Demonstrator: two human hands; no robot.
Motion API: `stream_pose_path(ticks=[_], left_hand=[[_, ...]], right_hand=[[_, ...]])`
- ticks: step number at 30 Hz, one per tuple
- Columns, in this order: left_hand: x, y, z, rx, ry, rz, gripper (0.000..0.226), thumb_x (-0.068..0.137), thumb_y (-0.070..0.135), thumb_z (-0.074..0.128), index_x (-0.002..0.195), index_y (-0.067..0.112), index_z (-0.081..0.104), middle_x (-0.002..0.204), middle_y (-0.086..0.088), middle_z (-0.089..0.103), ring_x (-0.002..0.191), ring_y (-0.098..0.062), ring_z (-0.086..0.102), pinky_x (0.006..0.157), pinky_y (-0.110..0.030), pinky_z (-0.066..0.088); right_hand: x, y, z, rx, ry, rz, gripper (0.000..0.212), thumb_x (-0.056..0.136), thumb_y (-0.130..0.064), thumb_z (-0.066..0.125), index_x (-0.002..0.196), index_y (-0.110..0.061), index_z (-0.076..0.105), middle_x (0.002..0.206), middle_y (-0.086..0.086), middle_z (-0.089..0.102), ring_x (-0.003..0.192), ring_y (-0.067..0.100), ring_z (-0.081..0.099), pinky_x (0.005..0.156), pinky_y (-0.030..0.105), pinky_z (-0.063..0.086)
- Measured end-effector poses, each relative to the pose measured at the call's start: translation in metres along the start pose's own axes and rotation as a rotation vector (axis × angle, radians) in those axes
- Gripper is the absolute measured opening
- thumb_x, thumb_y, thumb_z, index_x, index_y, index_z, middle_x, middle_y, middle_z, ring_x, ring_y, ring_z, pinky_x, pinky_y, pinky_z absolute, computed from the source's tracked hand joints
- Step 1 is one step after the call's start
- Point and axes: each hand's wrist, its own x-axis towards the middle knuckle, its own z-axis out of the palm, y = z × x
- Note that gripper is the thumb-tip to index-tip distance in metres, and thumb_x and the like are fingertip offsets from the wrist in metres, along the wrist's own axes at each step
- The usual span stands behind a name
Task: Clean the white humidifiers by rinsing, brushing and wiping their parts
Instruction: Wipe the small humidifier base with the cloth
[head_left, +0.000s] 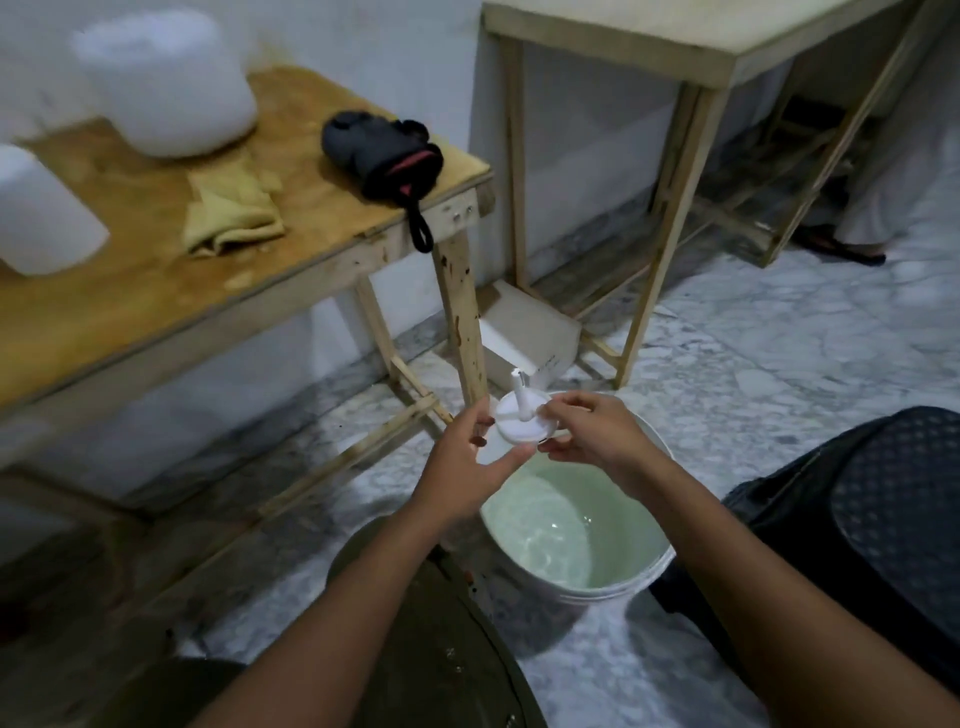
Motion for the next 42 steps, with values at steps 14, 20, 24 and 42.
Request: stream_pose_path(ticks=[14, 20, 24, 42], left_hand=[[-0.075, 0.097, -0.157, -0.096, 0.281, 0.221, 0.058, 0.067, 0.048, 0.086, 0.116, 0.033, 0.059, 0.109, 0.012, 0.070, 0.093, -0.004, 0.067, 0.078, -0.032, 0.059], [-0.098, 0.116, -0.226, -0.055, 0.408, 0.255, 0.045, 0.071, 0.039, 0.086, 0.108, 0.036, 0.061, 0.107, 0.011, 0.070, 0.094, -0.003, 0.067, 0.079, -0.025, 0.056], [-0.103, 0.114, -0.267, 0.009, 0.515, 0.239, 0.047, 0.069, 0.036, 0.087, 0.107, 0.033, 0.060, 0.106, 0.015, 0.068, 0.097, -0.002, 0.064, 0.076, -0.016, 0.052], [-0.093, 0.054, -0.335, 0.374, 0.643, -0.122, 0.067, 0.071, 0.068, 0.068, 0.129, 0.038, 0.051, 0.140, 0.010, 0.048, 0.138, -0.020, 0.034, 0.114, -0.054, 0.020]], right_hand=[[-0.104, -0.136, 0.101, -0.057, -0.329, -0.223, 0.023, 0.092, -0.018, 0.065, 0.105, -0.001, 0.070, 0.088, 0.020, 0.067, 0.076, 0.025, 0.066, 0.083, 0.041, 0.058], [-0.131, -0.182, 0.163, -0.067, -0.414, -0.286, 0.023, 0.093, -0.017, 0.062, 0.105, 0.002, 0.070, 0.076, 0.015, 0.065, 0.068, 0.021, 0.064, 0.078, 0.038, 0.059], [-0.130, -0.200, 0.203, -0.130, -0.408, -0.350, 0.025, 0.095, -0.027, 0.061, 0.104, -0.007, 0.072, 0.088, 0.006, 0.070, 0.072, 0.019, 0.065, 0.074, 0.034, 0.057], [-0.040, -0.213, 0.268, -1.311, 0.220, -0.856, 0.038, 0.096, -0.028, 0.043, 0.130, -0.016, 0.055, 0.129, 0.012, 0.054, 0.120, 0.033, 0.047, 0.094, 0.044, 0.040]])
